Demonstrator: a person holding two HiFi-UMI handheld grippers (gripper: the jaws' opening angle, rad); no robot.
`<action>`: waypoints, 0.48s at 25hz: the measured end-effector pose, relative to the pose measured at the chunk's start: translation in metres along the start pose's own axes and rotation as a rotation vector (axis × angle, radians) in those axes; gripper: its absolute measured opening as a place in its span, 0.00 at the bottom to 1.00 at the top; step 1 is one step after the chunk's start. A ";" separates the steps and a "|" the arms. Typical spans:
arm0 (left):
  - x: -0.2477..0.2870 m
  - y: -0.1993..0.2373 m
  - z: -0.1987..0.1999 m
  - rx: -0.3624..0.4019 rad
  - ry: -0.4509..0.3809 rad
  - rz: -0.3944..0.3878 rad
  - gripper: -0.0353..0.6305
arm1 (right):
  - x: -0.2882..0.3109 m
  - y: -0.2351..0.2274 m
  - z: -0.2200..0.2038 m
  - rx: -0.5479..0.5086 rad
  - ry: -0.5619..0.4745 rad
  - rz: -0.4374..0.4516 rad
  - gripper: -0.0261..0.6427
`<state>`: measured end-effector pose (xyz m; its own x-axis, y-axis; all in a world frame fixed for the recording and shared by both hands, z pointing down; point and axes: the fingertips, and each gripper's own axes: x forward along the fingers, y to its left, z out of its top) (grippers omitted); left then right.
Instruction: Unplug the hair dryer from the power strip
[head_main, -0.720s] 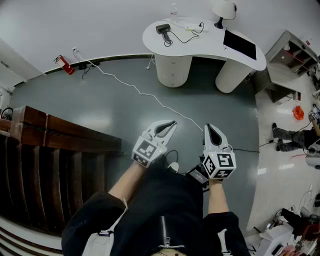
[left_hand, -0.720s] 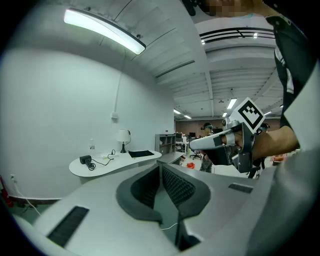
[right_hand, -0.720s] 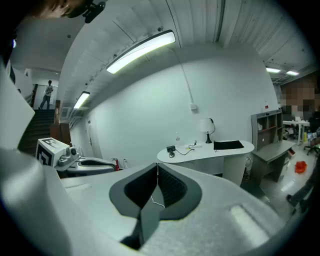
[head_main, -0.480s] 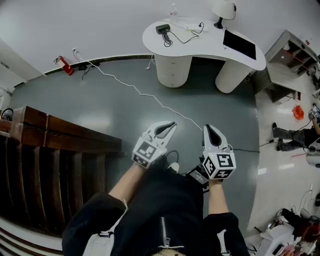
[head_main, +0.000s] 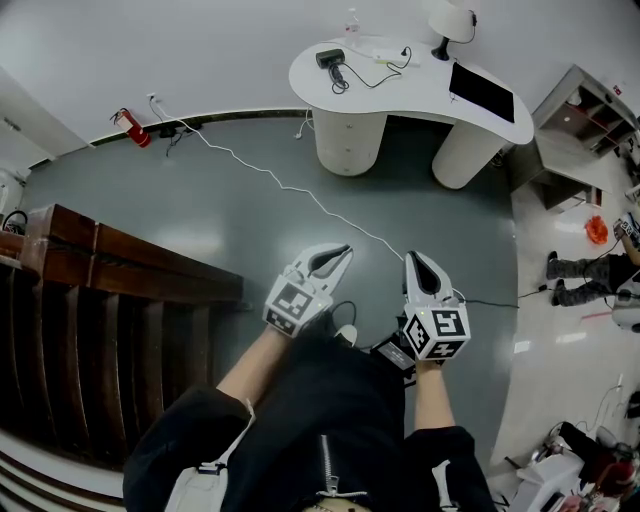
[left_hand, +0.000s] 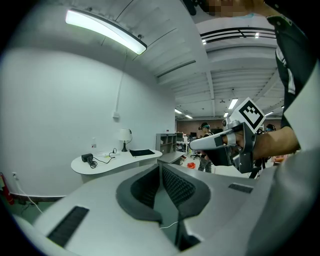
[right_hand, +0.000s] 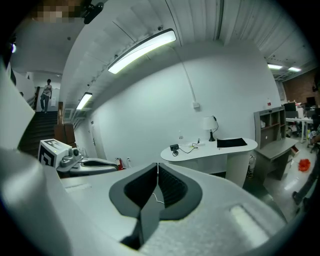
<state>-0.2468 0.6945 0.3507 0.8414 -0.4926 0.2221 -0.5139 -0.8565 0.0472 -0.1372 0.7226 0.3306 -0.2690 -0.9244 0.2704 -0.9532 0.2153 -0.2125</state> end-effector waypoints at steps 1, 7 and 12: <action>0.000 0.000 0.000 -0.001 0.000 0.002 0.09 | 0.000 0.000 -0.001 0.004 0.003 0.003 0.05; 0.000 0.002 -0.003 -0.009 0.007 0.005 0.09 | 0.003 -0.001 -0.006 0.023 0.020 0.011 0.05; 0.009 0.013 0.000 -0.014 0.010 0.000 0.09 | 0.015 -0.007 -0.003 0.041 0.033 0.004 0.05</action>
<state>-0.2464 0.6787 0.3529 0.8397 -0.4912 0.2316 -0.5165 -0.8541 0.0612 -0.1348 0.7080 0.3393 -0.2783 -0.9125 0.3000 -0.9456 0.2055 -0.2521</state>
